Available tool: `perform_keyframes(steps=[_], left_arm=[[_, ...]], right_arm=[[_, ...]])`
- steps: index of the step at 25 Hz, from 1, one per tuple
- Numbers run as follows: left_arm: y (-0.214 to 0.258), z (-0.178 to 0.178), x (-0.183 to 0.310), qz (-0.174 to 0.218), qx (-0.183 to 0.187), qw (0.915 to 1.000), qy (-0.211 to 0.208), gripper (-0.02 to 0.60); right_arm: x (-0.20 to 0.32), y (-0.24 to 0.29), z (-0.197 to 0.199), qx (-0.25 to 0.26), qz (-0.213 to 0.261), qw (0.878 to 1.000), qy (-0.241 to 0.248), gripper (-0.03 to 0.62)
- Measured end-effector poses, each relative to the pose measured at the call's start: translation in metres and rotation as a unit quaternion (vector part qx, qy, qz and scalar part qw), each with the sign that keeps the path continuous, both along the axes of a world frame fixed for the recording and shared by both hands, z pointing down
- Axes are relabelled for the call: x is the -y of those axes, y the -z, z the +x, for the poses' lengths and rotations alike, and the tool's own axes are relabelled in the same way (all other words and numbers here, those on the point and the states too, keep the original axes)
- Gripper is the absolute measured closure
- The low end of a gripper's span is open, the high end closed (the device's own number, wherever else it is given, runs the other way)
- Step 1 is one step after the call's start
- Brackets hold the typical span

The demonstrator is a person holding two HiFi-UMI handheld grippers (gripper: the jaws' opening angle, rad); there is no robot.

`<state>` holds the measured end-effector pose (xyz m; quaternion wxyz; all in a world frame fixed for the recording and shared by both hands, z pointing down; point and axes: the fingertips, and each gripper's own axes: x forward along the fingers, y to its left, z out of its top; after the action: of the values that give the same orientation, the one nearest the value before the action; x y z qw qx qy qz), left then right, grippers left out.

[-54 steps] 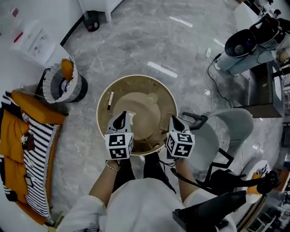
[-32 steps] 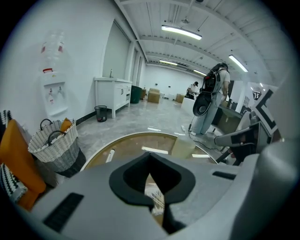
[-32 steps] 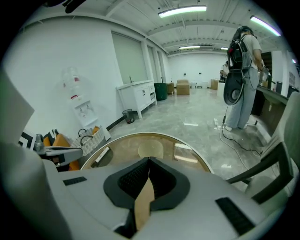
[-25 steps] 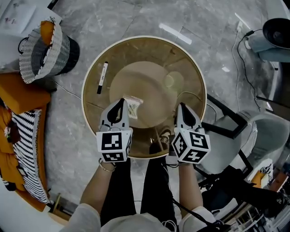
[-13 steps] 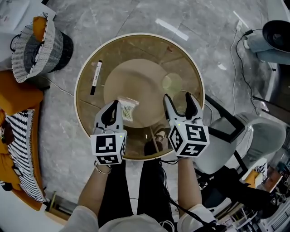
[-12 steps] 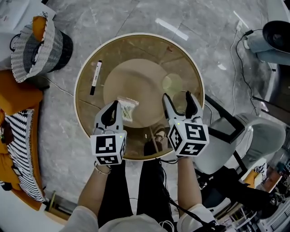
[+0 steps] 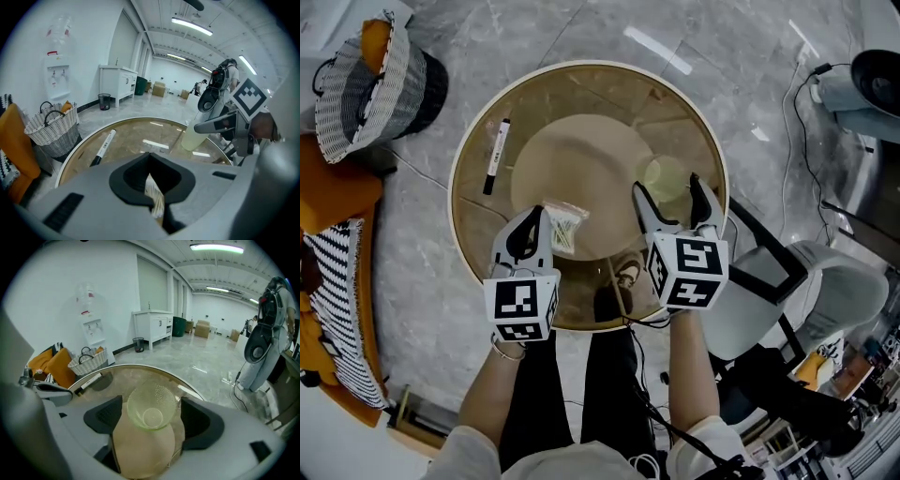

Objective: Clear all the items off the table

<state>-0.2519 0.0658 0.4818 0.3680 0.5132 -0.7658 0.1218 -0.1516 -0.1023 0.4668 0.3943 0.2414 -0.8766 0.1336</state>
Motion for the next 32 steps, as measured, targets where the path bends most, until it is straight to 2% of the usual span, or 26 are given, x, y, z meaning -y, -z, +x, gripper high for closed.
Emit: perform_keyframes(steps=[5,18,25,32], left_arm=[[-0.004,-0.004,0.001,-0.002,-0.002,1.0000,0.003,0.574],[-0.004,0.001,0.004,-0.001,0.001,1.0000,-0.003,0.574],[0.001,0.018,0.009,0.000,0.005,0.9997,-0.022,0.574],[0.015,0.068,0.027,0.007,0.007,0.9975,-0.070,0.574]], right_arm=[[0.003,-0.013,-0.003,-0.016,0.000,1.000,0.009,0.221],[0.001,-0.015,0.002,-0.014,-0.012,1.000,-0.008,0.223],[-0.007,-0.001,0.032,0.002,-0.016,0.999,-0.029,0.223],[-0.018,0.018,0.090,0.012,-0.016,0.998,-0.059,0.223]])
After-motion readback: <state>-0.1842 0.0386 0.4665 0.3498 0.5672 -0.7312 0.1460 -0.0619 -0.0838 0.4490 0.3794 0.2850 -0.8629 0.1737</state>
